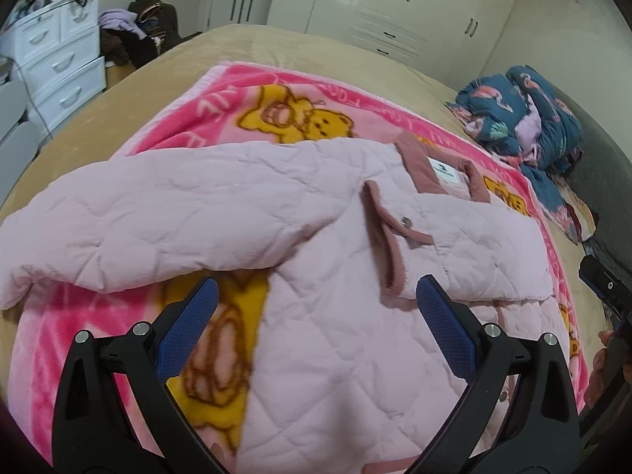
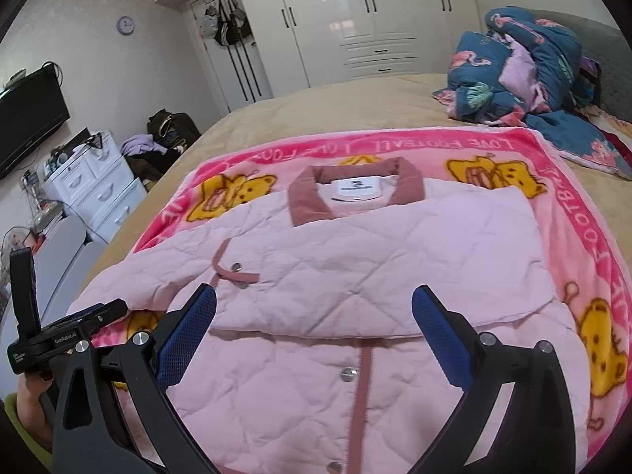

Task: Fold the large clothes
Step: 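Release the placket edge and lift the left tool away, then grasp the other sleeve cuff with the left tool and lift it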

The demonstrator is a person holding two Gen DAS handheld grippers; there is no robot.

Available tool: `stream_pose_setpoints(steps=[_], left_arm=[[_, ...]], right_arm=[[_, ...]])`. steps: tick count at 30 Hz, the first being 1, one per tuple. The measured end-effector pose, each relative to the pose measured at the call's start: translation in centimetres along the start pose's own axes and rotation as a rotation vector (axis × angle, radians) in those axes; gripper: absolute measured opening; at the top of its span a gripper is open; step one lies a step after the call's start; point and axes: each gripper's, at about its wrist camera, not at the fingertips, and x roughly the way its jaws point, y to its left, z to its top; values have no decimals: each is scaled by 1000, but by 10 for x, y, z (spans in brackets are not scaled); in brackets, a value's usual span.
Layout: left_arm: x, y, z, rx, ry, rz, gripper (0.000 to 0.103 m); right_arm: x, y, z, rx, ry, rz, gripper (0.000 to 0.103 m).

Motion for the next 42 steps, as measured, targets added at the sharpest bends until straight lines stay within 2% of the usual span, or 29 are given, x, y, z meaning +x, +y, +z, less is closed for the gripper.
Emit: stream_pose_setpoints(steps=[4,13,23,29,42], left_arm=[[-5,18,-1,-39,-5,-6,94],[-15,62,-5,-111,-27,33,94],[-24,115,-12,-236,-47,68,94],[-26,148,-18,-331,-57,88,94],[-30,207,-31,-497,-96,116,94]], right_arm=[[6,19,3,-30,4,21,99],[21,61,5,-84,18,67,99],[40,121,4,-152,42,141,99],[51,156,-2,-207,56,175,99],[87,224,-29,-307,151,246,99]])
